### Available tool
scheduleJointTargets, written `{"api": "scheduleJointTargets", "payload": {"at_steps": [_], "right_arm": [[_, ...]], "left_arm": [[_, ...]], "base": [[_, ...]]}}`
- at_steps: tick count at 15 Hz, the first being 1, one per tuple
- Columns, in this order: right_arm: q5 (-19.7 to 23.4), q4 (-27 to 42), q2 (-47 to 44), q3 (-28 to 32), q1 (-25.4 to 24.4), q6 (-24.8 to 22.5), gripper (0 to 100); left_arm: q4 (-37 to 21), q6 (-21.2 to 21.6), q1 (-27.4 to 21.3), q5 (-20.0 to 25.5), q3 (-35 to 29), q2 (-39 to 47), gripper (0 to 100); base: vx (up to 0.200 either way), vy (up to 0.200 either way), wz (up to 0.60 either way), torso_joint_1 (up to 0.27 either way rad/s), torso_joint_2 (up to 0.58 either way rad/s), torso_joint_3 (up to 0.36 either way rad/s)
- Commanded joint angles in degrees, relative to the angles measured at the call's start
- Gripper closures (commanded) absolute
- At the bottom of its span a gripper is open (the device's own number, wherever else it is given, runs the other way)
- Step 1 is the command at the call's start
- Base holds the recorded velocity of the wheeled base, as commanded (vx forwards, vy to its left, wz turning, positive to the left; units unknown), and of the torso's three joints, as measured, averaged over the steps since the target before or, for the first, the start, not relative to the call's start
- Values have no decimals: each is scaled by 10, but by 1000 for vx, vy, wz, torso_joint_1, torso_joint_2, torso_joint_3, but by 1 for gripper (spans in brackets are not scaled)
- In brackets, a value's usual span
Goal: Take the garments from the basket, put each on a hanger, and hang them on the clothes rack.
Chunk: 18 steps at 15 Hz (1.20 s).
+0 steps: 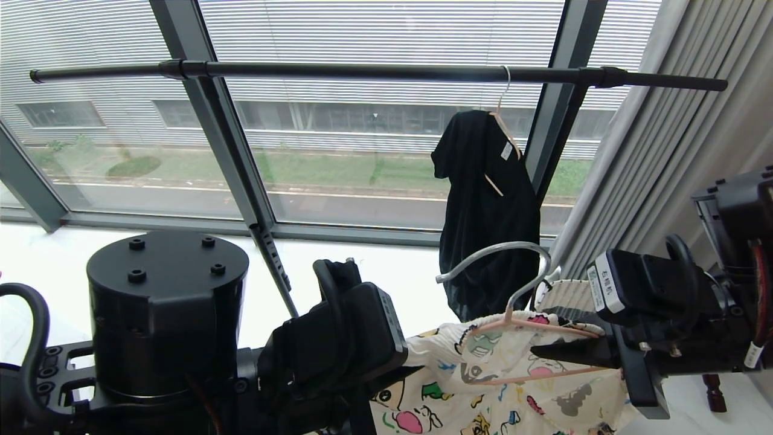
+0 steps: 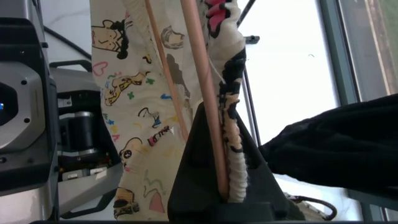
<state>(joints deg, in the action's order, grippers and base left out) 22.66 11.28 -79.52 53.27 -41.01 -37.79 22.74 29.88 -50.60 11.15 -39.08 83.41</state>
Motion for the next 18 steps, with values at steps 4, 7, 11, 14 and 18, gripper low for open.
{"api": "scheduleJointTargets", "payload": {"at_steps": [4,7,11,14,18], "right_arm": [[-1,0,5,-1,4,1,100],[-5,0,14,-10,38,1,100],[-32,-1,24,-21,103,50,100],[-81,-30,25,-21,102,178,100],[-135,-103,-13,-10,44,249,100]], "left_arm": [[0,0,2,-19,1,-2,0],[2,-2,16,-25,3,-4,0],[28,-7,110,-24,45,-27,0],[121,-63,176,-21,70,-35,0],[151,-170,100,-52,21,-13,0]], "base": [[0,0,0,0,0,0],[0,0,0,0,0,0],[0,0,0,0,0,0],[0,0,0,0,0,0],[0,0,0,0,0,0]]}}
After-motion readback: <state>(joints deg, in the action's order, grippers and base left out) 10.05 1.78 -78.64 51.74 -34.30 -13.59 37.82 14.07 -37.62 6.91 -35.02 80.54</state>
